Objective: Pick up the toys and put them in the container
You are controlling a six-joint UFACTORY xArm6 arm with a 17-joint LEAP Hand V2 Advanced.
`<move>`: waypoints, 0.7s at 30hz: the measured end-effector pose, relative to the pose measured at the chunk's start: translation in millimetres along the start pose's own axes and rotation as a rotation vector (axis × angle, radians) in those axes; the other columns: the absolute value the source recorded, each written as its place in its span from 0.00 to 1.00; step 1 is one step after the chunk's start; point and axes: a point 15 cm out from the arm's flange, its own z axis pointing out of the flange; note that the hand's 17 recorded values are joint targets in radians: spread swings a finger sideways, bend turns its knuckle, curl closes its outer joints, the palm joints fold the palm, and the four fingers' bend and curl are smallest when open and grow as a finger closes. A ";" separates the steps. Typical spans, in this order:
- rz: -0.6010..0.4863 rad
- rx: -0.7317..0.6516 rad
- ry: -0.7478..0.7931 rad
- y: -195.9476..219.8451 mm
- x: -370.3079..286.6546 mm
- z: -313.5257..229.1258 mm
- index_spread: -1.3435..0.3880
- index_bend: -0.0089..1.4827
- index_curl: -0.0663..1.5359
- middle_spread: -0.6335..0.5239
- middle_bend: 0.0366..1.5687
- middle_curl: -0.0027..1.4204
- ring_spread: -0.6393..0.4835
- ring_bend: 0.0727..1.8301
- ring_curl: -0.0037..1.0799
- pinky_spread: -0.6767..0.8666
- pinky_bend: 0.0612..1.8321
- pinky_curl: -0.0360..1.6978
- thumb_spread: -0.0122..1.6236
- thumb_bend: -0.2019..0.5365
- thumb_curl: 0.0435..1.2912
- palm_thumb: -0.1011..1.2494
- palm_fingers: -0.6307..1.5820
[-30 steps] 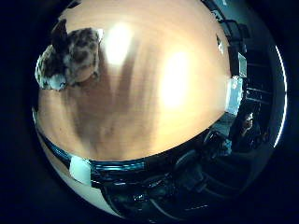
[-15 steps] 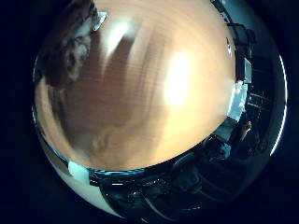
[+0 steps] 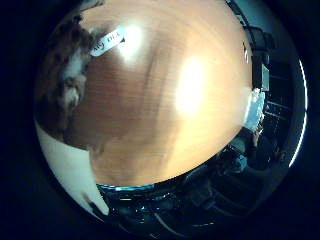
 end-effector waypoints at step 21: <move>0.069 0.095 0.078 67.8 23.4 -182.1 0.63 0.70 0.64 0.43 0.85 0.59 0.36 0.74 0.72 0.31 0.67 0.54 0.68 0.26 0.41 0.85 0.77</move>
